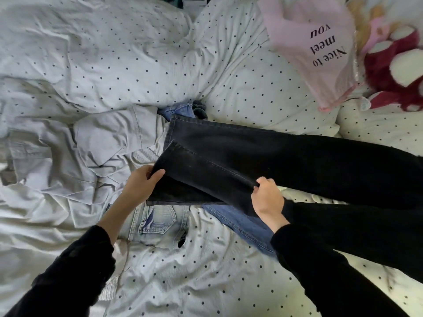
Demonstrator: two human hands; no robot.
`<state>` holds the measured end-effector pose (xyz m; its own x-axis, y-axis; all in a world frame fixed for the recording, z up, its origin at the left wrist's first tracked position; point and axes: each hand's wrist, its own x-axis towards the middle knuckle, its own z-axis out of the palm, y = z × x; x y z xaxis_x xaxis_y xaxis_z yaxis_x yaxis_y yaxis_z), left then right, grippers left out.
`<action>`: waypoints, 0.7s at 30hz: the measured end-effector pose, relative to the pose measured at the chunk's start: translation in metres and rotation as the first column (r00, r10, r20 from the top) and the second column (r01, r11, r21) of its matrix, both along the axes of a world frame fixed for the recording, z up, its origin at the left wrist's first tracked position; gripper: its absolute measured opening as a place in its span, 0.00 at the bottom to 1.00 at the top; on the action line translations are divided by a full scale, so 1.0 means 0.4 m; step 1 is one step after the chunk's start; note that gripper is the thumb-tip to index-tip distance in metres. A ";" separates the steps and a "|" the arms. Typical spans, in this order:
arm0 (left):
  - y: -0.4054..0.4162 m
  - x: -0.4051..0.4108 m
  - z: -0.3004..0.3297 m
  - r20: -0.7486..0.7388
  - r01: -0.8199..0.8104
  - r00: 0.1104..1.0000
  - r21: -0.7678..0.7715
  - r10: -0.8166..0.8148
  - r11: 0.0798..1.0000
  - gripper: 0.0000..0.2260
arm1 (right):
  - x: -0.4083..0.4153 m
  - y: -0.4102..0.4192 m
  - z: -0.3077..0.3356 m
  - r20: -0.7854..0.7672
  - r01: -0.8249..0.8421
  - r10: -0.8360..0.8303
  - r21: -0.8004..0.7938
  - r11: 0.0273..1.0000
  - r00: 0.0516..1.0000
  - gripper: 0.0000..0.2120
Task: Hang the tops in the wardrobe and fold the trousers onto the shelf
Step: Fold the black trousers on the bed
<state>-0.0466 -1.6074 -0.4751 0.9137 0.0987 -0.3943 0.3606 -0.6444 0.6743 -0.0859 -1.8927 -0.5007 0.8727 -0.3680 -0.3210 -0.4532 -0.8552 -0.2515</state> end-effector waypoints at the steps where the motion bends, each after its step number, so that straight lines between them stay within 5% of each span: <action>1: 0.007 -0.001 0.004 0.000 -0.007 1.000 0.001 0.007 1.000 0.15 | 0.013 0.002 0.019 0.044 -0.026 0.028 -0.045 0.999 0.999 0.13; 7: 0.070 -0.015 -0.011 -0.022 -0.023 0.999 0.055 0.024 0.998 0.12 | 0.123 0.012 0.048 0.196 -0.178 0.189 -0.073 0.981 0.962 0.16; 10: 0.095 -0.055 -0.051 -0.111 0.026 0.994 0.187 -0.006 0.982 0.08 | 0.104 0.034 -0.010 0.067 -0.243 0.237 0.098 0.965 0.969 0.25; 14: 0.102 -0.129 -0.125 -0.220 -0.003 0.975 0.136 0.034 0.991 0.04 | -0.036 0.090 -0.098 -0.050 -0.320 0.328 0.125 0.939 0.943 0.29; 21: 0.103 -0.152 -0.168 -0.050 -0.103 0.992 0.176 0.113 0.979 0.06 | -0.174 0.121 -0.164 -0.207 -0.448 0.462 0.109 0.887 0.863 0.29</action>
